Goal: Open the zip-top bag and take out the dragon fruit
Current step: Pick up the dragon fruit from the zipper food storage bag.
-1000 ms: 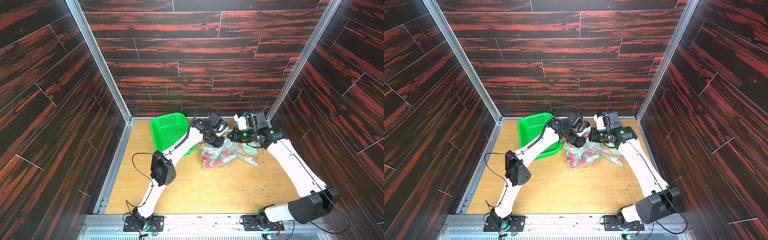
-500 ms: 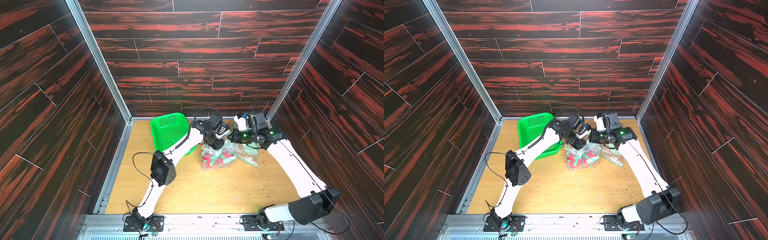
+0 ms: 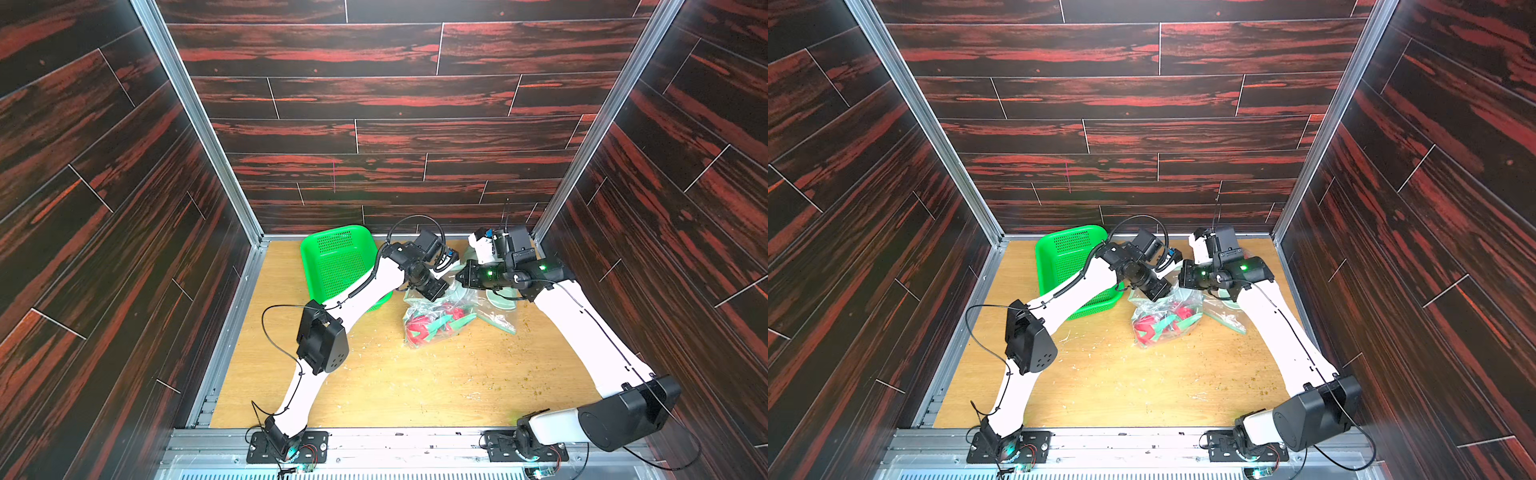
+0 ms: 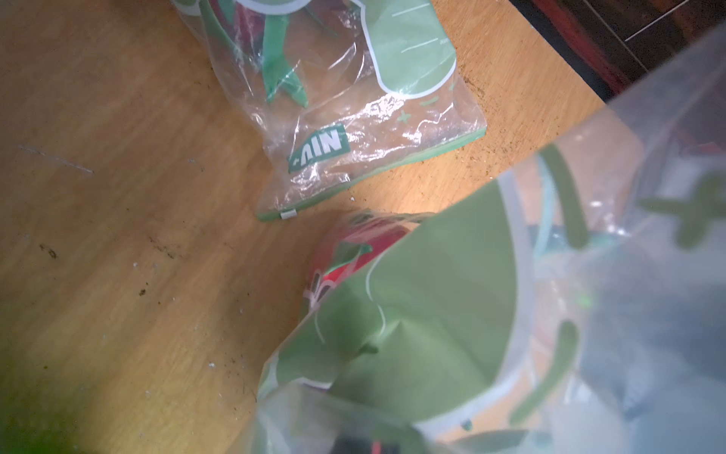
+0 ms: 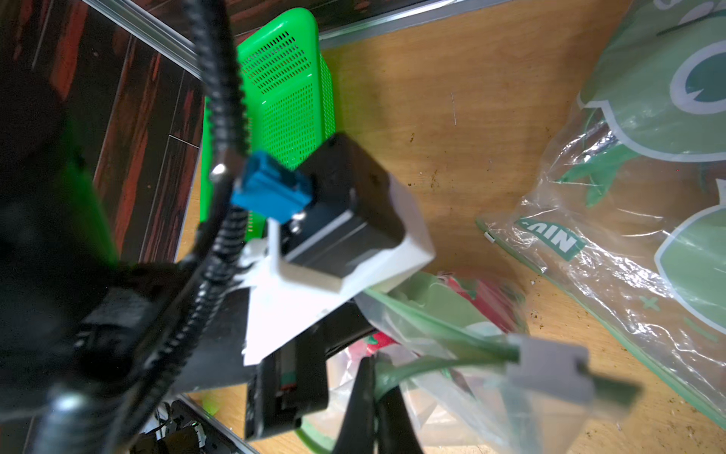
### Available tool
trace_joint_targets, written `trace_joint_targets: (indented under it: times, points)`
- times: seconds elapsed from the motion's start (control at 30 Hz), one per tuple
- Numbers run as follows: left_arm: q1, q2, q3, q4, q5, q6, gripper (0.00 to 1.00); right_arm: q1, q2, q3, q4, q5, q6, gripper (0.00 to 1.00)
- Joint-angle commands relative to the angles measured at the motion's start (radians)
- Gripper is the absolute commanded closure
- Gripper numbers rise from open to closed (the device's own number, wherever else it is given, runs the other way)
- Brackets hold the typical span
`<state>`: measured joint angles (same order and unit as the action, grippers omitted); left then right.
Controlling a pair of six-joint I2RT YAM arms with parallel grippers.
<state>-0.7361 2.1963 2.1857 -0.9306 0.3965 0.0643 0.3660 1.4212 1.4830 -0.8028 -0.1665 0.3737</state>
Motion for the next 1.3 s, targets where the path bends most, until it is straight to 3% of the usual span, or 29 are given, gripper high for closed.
trace_joint_targets:
  times: [0.0, 0.47, 0.73, 0.8, 0.9, 1.27]
  points:
    - [-0.003, -0.1, -0.036, -0.018, 0.004, -0.039, 1.0, 0.001, -0.019, -0.011, 0.014, 0.018, 0.002, 1.0]
    - [-0.003, -0.349, -0.208, 0.185, -0.059, -0.214, 1.0, 0.002, -0.032, -0.018, 0.027, 0.041, 0.024, 1.0]
    - [-0.003, -0.438, -0.237, 0.238, -0.202, -0.262, 1.0, 0.002, -0.048, -0.024, 0.058, -0.002, 0.032, 1.0]
    - [-0.003, -0.438, -0.236, 0.241, -0.227, -0.265, 1.0, -0.001, -0.061, -0.023, 0.072, -0.037, 0.024, 0.82]
    - [-0.002, -0.438, -0.227, 0.258, -0.255, -0.286, 1.0, -0.011, -0.091, -0.024, 0.09, -0.049, 0.022, 0.67]
    - [-0.006, -0.403, -0.078, 0.278, -0.297, -0.363, 1.0, -0.065, -0.133, -0.018, 0.094, -0.117, 0.054, 0.55]
